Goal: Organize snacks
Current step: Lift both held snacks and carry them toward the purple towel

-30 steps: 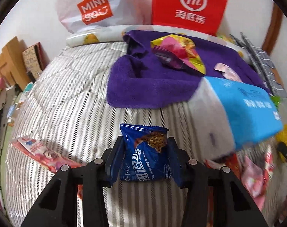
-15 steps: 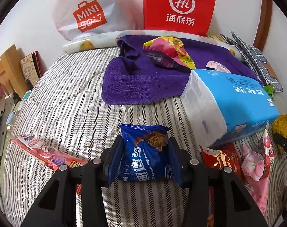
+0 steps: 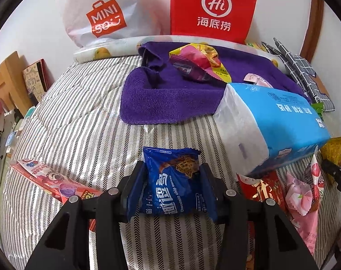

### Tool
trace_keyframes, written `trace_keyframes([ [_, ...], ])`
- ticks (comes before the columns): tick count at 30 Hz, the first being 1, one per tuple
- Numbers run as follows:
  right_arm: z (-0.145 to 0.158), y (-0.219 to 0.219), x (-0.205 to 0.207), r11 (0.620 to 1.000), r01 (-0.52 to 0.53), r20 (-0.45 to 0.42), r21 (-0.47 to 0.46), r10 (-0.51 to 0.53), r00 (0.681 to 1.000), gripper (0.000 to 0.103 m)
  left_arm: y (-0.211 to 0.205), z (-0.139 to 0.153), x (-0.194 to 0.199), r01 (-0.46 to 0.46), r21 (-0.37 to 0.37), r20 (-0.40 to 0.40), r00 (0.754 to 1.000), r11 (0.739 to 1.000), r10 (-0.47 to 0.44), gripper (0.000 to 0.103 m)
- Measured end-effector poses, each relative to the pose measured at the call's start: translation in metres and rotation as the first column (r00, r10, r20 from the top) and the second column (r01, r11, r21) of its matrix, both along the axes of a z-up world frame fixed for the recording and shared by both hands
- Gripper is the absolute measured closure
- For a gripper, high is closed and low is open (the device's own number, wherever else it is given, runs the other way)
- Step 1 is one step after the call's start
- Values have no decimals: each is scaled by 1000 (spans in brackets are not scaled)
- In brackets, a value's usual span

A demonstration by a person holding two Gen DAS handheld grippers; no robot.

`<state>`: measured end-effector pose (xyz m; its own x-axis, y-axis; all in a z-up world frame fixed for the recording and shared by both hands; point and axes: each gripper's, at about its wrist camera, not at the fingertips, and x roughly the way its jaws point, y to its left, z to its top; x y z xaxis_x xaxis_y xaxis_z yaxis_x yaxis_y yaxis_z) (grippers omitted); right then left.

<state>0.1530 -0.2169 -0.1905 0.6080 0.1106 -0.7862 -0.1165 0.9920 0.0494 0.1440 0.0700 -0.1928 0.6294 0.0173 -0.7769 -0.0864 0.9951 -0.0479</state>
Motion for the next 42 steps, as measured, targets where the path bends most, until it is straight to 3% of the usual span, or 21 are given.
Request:
trace_keyframes([
  [12, 3, -1, -4, 1000, 12, 29, -9, -12, 1000, 55, 5, 2, -3, 30, -62, 23, 999, 998, -28, 58],
  [16, 13, -3, -7, 999, 11, 42, 43, -13, 999, 56, 5, 4, -8, 39, -71, 12, 999, 997, -38, 58],
  [20, 31, -1, -13, 999, 5, 91, 45, -9, 996, 56, 7, 14, -15, 49, -128, 25, 999, 991, -46, 58],
  [28, 64, 3, -20, 997, -9, 163, 75, -4, 987, 56, -9, 32, -20, 87, -114, 51, 995, 990, -82, 58],
  [42, 97, 21, -10, 996, -28, 203, 82, 11, 979, 56, -13, 81, -17, 106, -134, 107, 990, 985, -91, 58],
])
